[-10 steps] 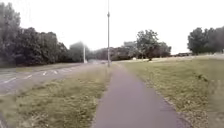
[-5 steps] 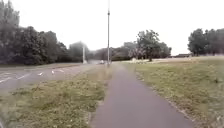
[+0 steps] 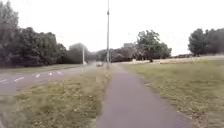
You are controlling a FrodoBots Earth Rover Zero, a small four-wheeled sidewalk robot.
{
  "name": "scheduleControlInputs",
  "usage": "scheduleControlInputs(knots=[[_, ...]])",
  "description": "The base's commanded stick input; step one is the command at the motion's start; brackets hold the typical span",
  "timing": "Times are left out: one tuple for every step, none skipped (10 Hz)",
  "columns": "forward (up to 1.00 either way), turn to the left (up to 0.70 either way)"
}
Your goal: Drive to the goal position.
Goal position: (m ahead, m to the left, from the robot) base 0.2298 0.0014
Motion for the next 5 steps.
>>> scheduleControlInputs(knots=[[1.00, 0.00], [1.00, 0.00], [1.00, 0.00], [1.00, 0.00], [1.00, 0.00]])
